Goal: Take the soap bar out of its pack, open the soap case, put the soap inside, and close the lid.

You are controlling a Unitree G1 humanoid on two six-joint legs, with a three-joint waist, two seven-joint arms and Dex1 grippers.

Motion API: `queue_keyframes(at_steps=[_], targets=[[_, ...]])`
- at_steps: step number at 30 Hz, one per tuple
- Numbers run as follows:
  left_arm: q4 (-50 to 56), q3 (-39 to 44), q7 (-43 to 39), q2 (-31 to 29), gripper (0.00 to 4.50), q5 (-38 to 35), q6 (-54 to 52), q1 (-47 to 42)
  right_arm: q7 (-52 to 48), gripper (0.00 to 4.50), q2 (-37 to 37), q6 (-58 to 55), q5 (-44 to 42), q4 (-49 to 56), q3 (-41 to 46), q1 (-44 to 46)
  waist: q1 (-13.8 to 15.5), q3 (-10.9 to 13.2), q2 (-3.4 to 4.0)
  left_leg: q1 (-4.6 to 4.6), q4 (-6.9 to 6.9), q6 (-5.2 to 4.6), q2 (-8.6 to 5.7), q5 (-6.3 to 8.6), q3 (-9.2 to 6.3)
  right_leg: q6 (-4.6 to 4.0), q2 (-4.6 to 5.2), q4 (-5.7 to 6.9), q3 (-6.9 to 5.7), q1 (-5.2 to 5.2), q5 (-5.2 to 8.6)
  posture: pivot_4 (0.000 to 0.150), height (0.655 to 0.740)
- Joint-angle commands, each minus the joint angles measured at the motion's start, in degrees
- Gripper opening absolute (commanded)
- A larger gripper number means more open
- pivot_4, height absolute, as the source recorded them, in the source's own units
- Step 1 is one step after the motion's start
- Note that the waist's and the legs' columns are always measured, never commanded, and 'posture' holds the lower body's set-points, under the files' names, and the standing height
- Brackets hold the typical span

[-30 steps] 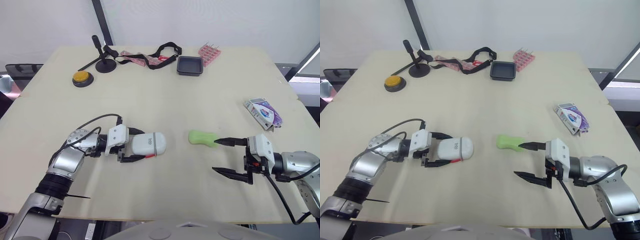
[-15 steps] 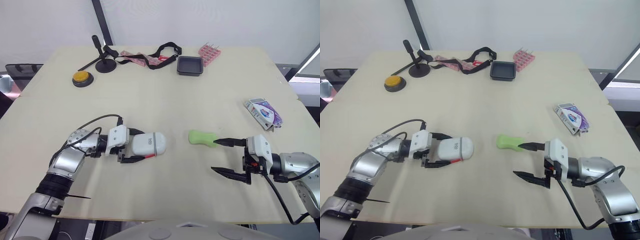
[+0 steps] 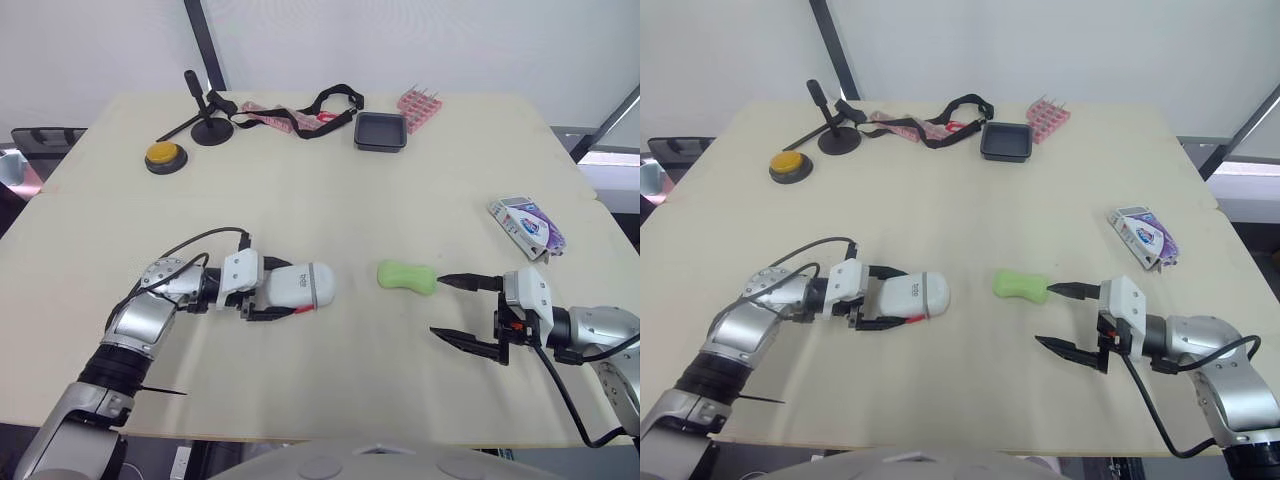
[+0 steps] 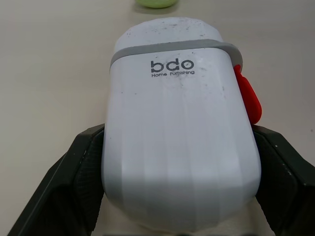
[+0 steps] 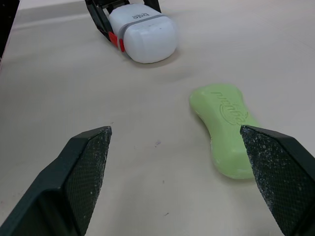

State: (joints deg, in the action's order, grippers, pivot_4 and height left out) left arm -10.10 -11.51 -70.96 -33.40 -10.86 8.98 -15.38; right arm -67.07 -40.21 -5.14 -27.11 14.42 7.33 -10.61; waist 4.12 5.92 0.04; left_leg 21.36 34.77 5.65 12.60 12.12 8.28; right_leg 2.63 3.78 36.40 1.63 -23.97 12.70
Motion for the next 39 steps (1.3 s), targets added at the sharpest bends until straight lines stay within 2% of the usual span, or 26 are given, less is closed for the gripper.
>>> queue_keyframes(at_steps=[1, 4, 8, 12, 15, 18, 22, 29, 37, 39], targets=[[-0.5, 0.3, 0.6, -0.1, 3.48, 0.8, 1.9, -0.6, -0.4, 4.5, -0.7, 0.4, -0.9, 1.0, 1.1, -0.2, 0.0, 0.0, 0.0, 0.0, 0.0, 0.0, 0.0, 0.0, 0.0, 0.0, 0.0, 0.0, 0.0, 0.0, 0.0, 0.15, 0.74], [-1.0, 1.0, 0.5, 0.6, 3.48, 0.0, 5.8, -1.1, 0.8, 4.5, -2.1, -7.6, -6.7, 4.8, 2.1, 0.9, 0.0, 0.0, 0.0, 0.0, 0.0, 0.0, -0.01, 0.0, 0.0, 0.0, 0.01, -0.01, 0.0, 0.0, 0.0, 0.15, 0.74], [0.2, 1.5, 0.1, 2.1, 3.48, -1.7, 10.7, -1.9, 6.7, 4.5, -5.8, -26.6, -21.3, 10.9, 3.6, 5.0, 0.0, 0.0, 0.01, -0.01, -0.01, 0.0, 0.0, 0.0, 0.0, 0.01, -0.07, 0.0, 0.04, 0.0, 0.0, 0.15, 0.74], [4.6, 1.5, 2.2, 5.2, 3.48, -3.6, 11.9, -2.5, 16.4, 4.5, -10.0, -45.2, -36.9, 15.5, 2.0, 12.3, 0.4, 0.0, 0.0, -0.07, -0.02, 0.02, -0.01, -0.01, 0.0, 0.01, -0.1, 0.0, 0.13, 0.04, -0.01, 0.15, 0.74], [7.1, 0.0, 2.0, 6.4, 3.48, -2.6, 16.1, -2.0, 30.9, 4.5, -9.0, -55.6, -49.5, 13.7, -0.4, 19.1, 0.6, 0.0, -0.01, -0.15, -0.06, 0.04, 0.02, -0.01, -0.04, 0.02, -0.16, -0.04, 0.18, 0.07, -0.01, 0.15, 0.74], [8.0, -0.8, 3.2, 7.4, 3.48, -1.5, 19.2, -2.0, 45.3, 4.5, -6.0, -58.3, -62.1, 9.7, -3.3, 24.5, 0.5, 0.0, -0.01, -0.12, -0.12, 0.37, 0.01, -0.19, -0.02, 0.09, -0.19, -0.05, 0.22, 0.07, -0.05, 0.15, 0.74], [7.4, -1.4, 4.8, 8.3, 3.48, 0.1, 22.7, -2.7, 54.7, 4.5, -5.0, -58.9, -72.0, 6.9, -5.9, 27.9, 0.8, 0.0, 0.01, -0.08, -0.14, 0.47, 0.0, -0.21, -0.02, 0.15, -0.19, -0.07, 0.21, 0.06, -0.07, 0.15, 0.74], [6.4, -2.1, 6.5, 8.2, 3.48, 1.1, 24.0, -3.3, 61.7, 4.5, -6.2, -58.3, -79.6, 6.9, -9.0, 29.1, 1.0, 0.0, 0.0, -0.01, -0.15, 0.58, 0.0, -0.17, -0.02, 0.4, -0.2, -0.14, 0.15, 0.06, -0.19, 0.15, 0.74], [6.6, -2.4, 7.6, 7.6, 3.48, 1.3, 23.7, -3.3, 64.3, 4.5, -5.0, -57.0, -80.8, 5.6, -9.7, 29.9, 1.0, 0.0, -0.01, 0.0, -0.15, 0.64, 0.0, -0.14, -0.02, 0.45, -0.21, -0.13, 0.08, 0.06, -0.18, 0.15, 0.74], [6.8, -2.4, 8.0, 7.5, 3.48, 1.4, 23.4, -3.3, 63.9, 3.92, -5.0, -57.6, -80.0, 5.5, -10.1, 30.2, 1.0, 0.0, -0.02, 0.0, -0.15, 0.65, 0.0, -0.13, -0.03, 0.45, -0.21, -0.13, 0.04, 0.06, -0.18, 0.15, 0.74]])
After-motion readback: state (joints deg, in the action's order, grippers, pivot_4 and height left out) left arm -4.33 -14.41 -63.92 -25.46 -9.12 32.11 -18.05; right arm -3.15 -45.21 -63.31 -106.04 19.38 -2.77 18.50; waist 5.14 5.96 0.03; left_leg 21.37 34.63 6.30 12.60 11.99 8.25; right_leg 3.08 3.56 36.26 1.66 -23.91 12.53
